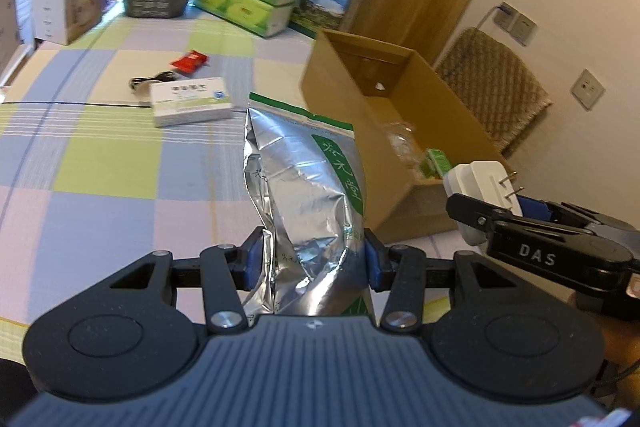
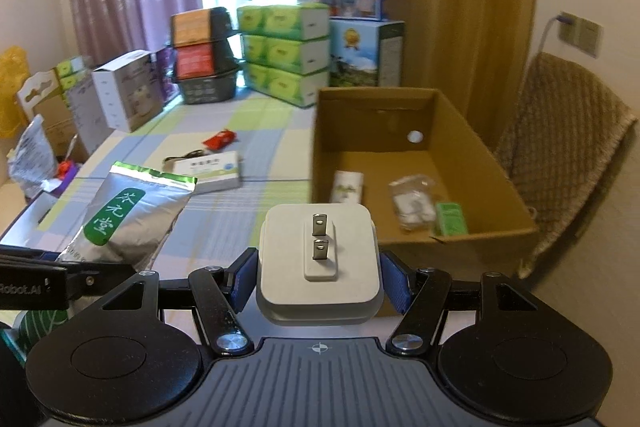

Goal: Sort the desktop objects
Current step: 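Carry the foil pouch and plug adapter over the cardboard box with both tools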

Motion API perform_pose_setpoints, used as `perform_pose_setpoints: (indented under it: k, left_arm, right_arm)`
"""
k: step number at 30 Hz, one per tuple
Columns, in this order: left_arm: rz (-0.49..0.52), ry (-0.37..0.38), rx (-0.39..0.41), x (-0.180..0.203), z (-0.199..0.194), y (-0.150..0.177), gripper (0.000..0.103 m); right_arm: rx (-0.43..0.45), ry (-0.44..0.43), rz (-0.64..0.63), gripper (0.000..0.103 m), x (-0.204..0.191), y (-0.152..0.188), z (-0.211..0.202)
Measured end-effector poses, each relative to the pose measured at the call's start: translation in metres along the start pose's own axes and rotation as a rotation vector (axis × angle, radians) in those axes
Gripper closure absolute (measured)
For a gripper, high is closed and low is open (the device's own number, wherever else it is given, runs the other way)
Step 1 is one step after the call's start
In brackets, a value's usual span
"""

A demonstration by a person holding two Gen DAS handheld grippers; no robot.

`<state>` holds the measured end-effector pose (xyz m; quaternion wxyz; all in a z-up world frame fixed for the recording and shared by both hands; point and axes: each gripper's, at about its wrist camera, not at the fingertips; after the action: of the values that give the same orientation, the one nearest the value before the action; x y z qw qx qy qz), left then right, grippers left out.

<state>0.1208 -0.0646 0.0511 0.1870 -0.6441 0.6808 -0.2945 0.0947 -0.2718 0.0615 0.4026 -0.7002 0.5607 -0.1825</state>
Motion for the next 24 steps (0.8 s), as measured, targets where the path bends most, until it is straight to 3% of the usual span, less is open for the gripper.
perform_pose_setpoints:
  k: [24]
  left_arm:
    - [0.077, 0.109, -0.026, 0.093, 0.023, -0.028, 0.060]
  right_arm:
    - [0.048, 0.098, 0.095, 0.041, 0.082, -0.003, -0.031]
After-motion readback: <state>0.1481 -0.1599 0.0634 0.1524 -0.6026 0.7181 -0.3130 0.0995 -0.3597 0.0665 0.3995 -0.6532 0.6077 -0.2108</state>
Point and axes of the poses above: each gripper's, at about its wrist camera, not at the fingertips, and z roughly the way its jaws point, x to its right, y to its underside, and after that the axes turned 14 degrees about -y, right-handed
